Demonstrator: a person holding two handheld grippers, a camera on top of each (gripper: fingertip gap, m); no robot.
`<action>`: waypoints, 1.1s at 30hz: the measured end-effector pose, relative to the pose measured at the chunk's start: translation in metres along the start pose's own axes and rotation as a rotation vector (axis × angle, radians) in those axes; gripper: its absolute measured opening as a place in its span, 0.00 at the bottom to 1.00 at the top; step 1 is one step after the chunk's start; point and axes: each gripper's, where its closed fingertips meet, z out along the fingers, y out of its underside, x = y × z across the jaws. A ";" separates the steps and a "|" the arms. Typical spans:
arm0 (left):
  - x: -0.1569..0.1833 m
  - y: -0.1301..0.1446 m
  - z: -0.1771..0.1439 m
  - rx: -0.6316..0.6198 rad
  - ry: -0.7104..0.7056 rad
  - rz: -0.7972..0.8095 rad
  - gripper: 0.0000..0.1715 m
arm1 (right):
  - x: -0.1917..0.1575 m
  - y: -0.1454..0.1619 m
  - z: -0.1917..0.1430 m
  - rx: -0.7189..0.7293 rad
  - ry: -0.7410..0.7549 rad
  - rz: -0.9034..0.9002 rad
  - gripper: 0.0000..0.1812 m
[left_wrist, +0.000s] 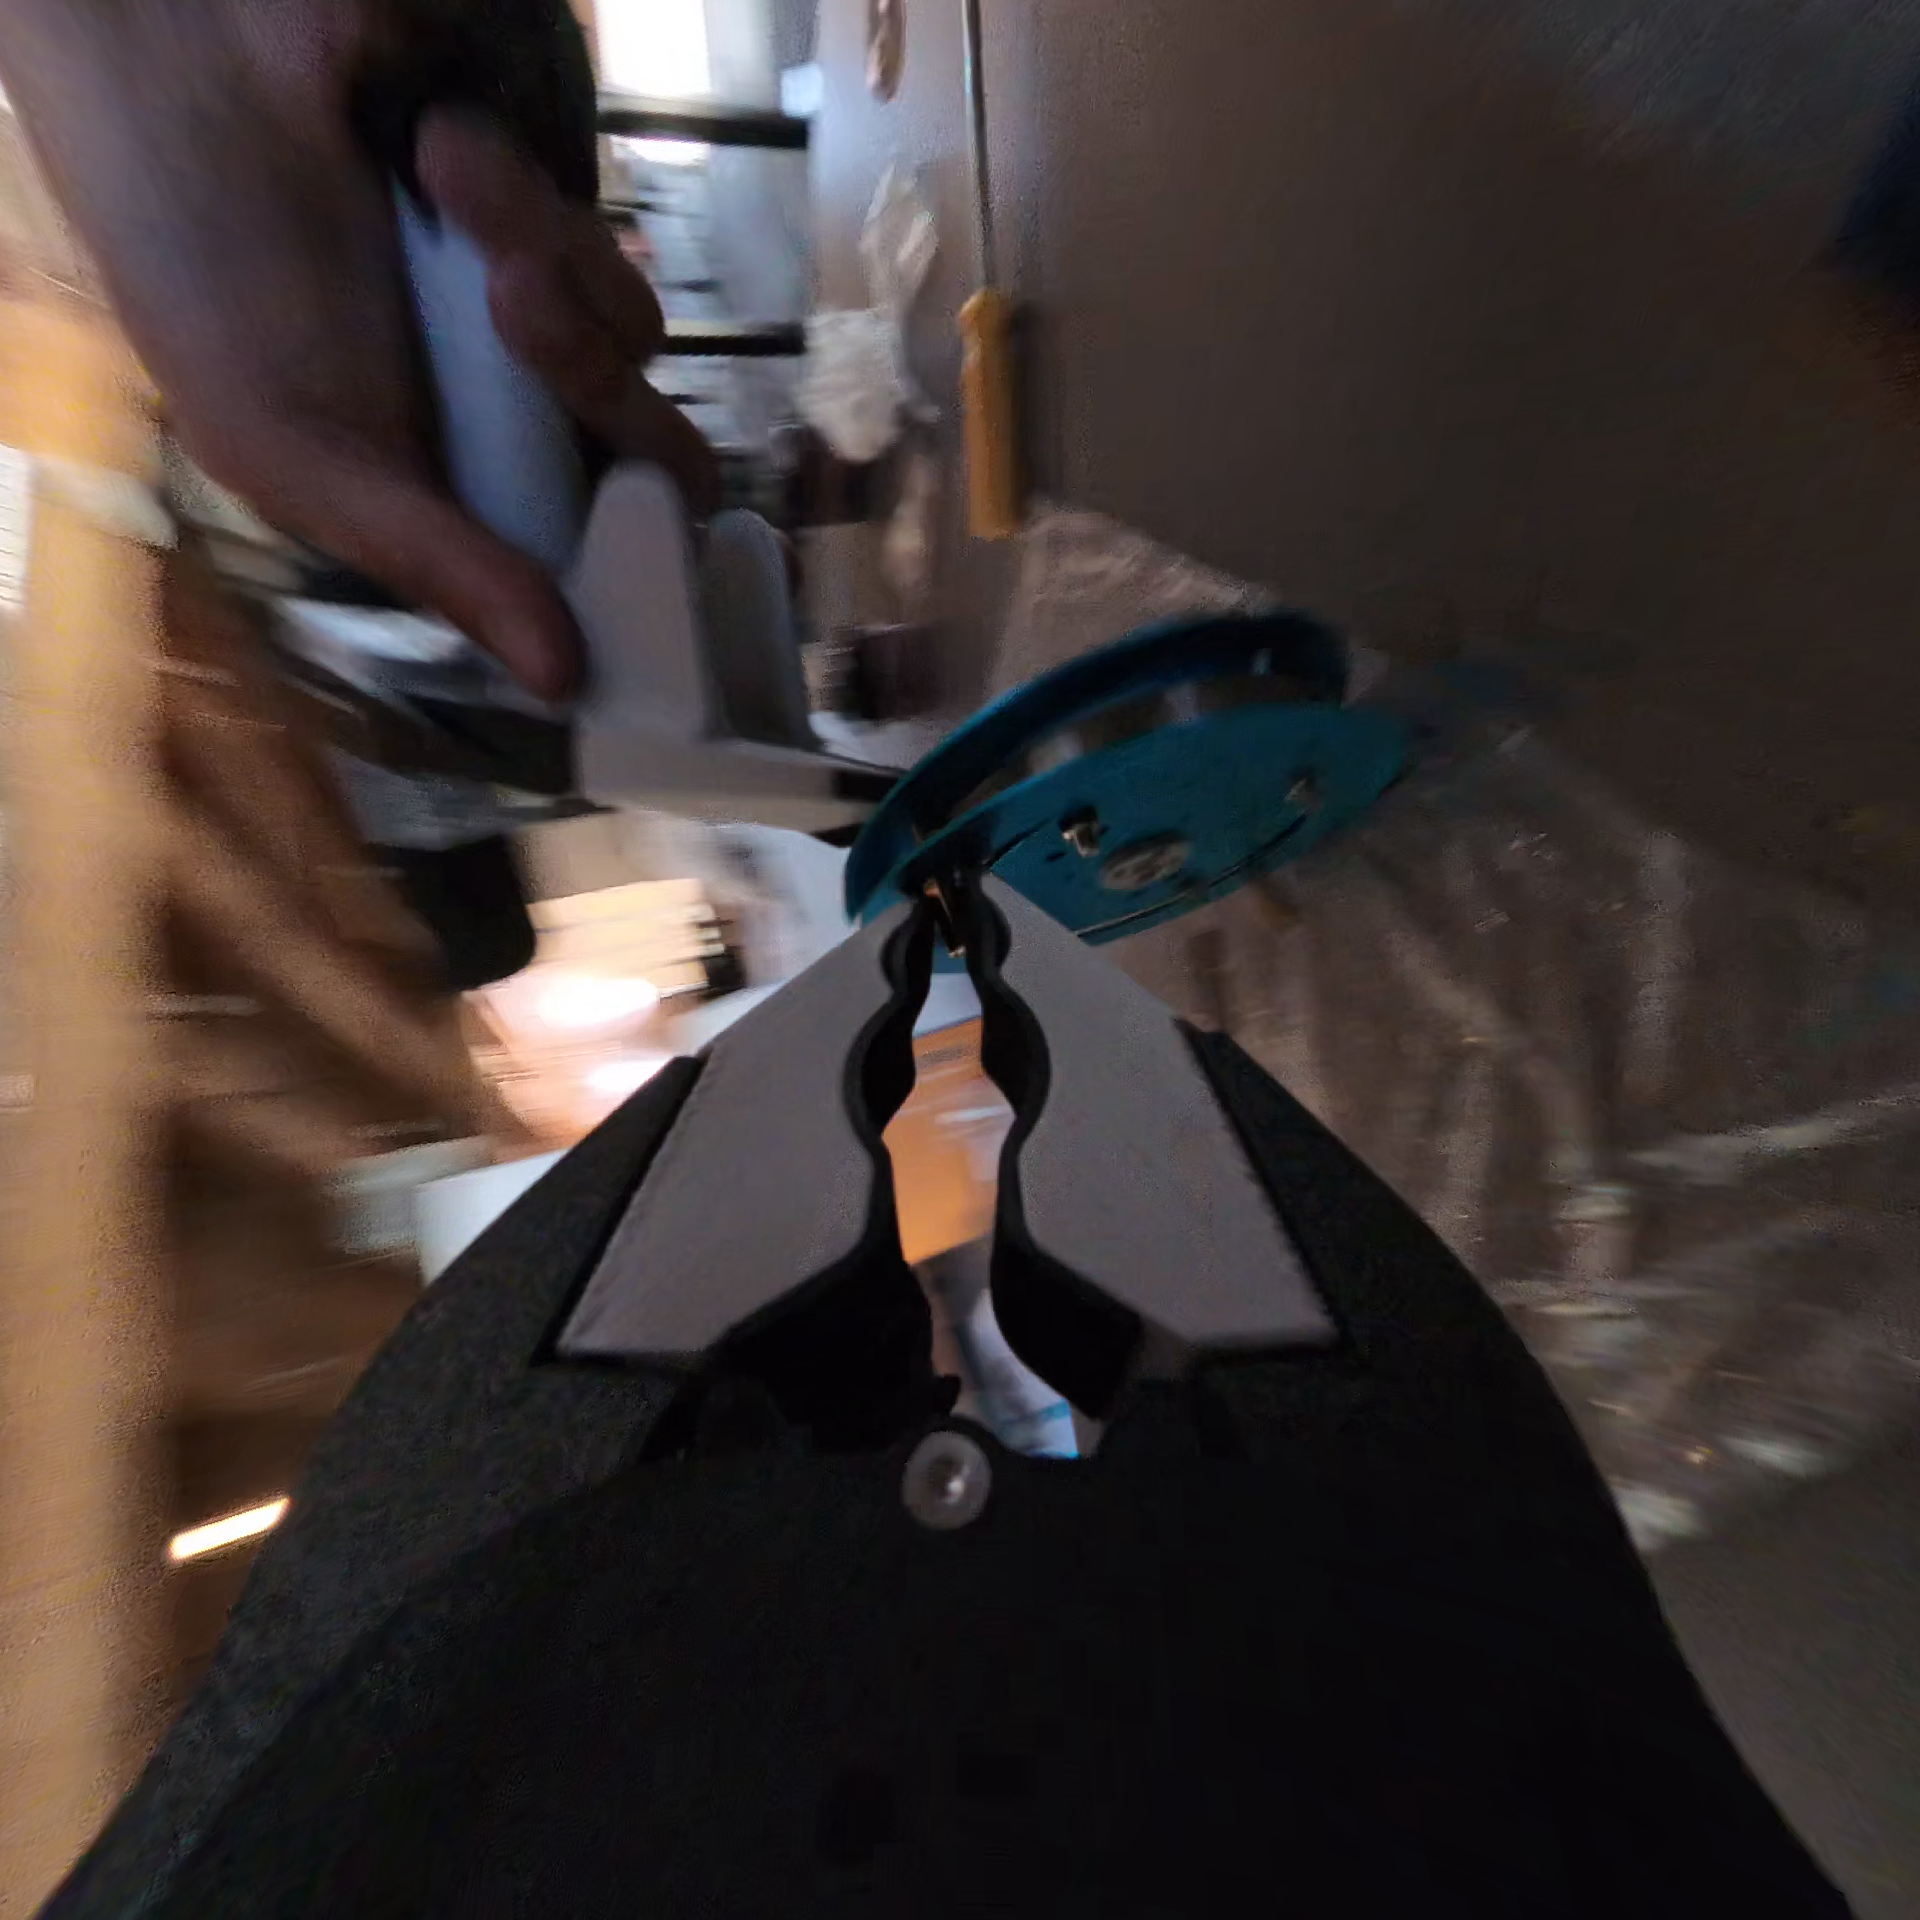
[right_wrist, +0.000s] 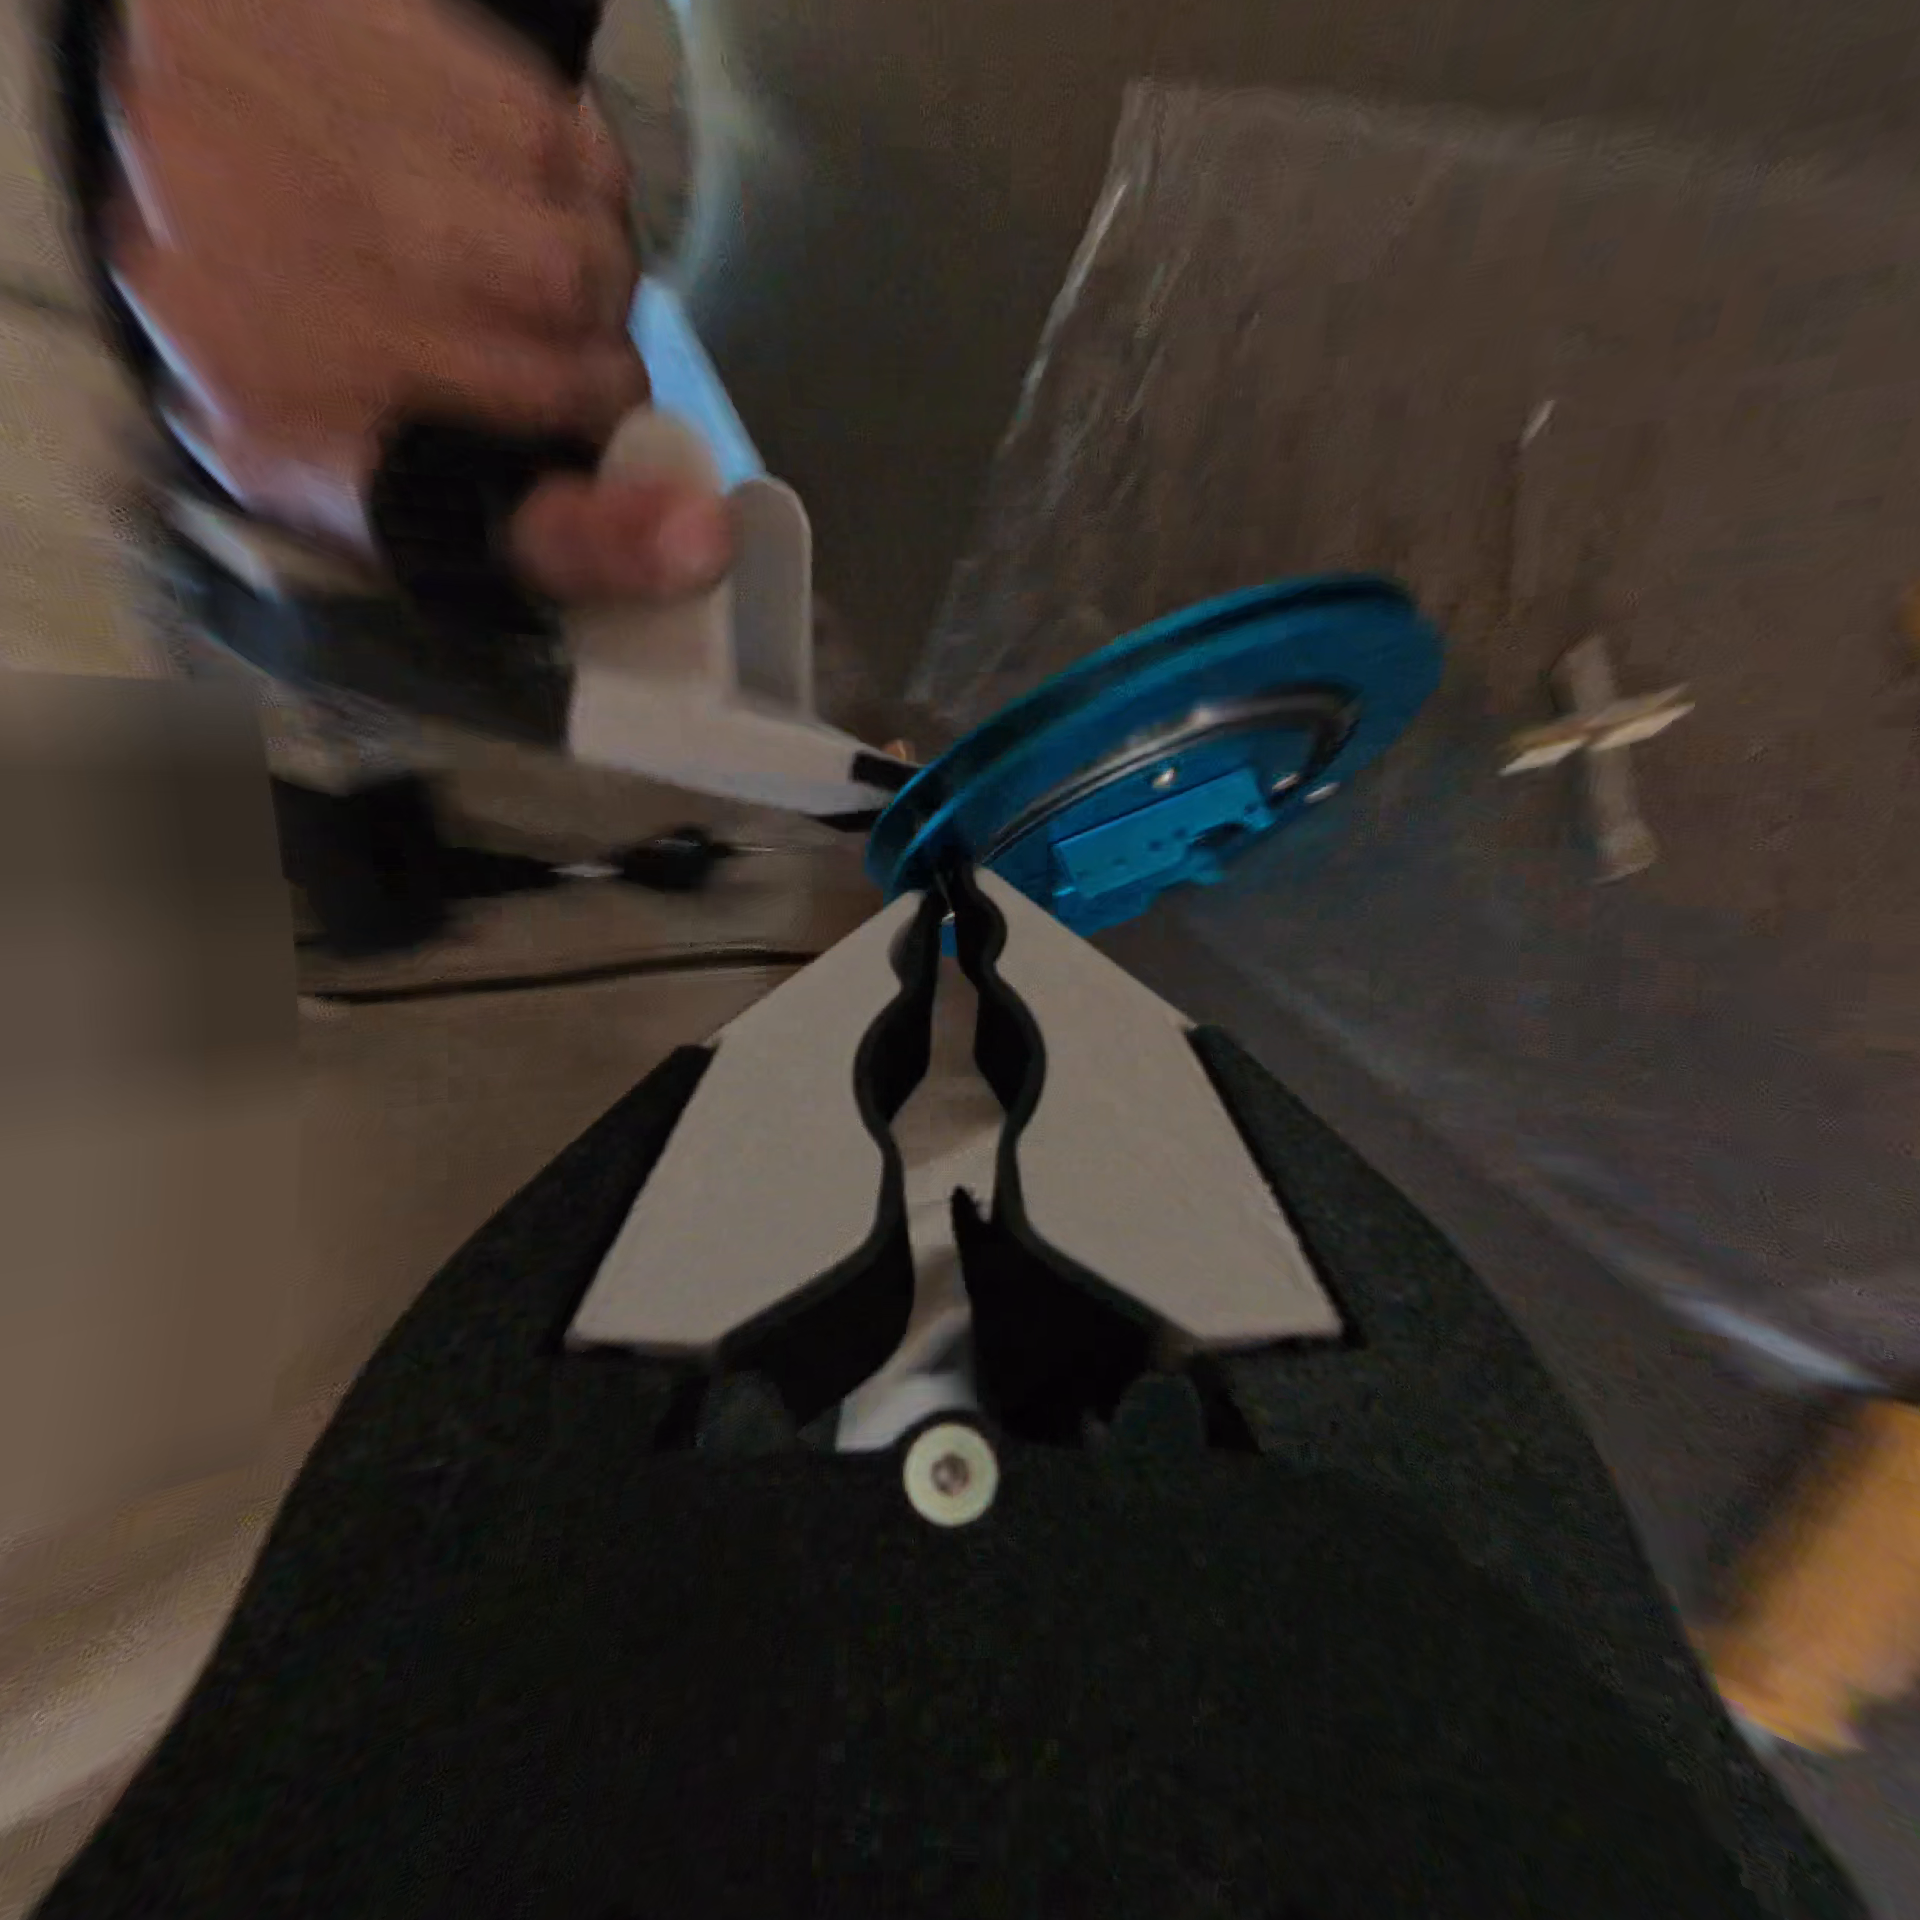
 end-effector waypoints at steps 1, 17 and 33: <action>-0.002 -0.002 0.001 -0.050 -0.149 0.156 0.01 | -0.001 0.001 -0.001 -0.016 -0.171 0.177 0.00; 0.000 0.008 -0.001 0.204 0.773 -1.018 0.03 | 0.010 -0.010 -0.017 0.155 1.080 -0.987 0.21; -0.005 0.007 0.004 0.242 1.218 -1.373 0.02 | 0.018 -0.022 -0.020 0.041 1.626 -1.280 0.01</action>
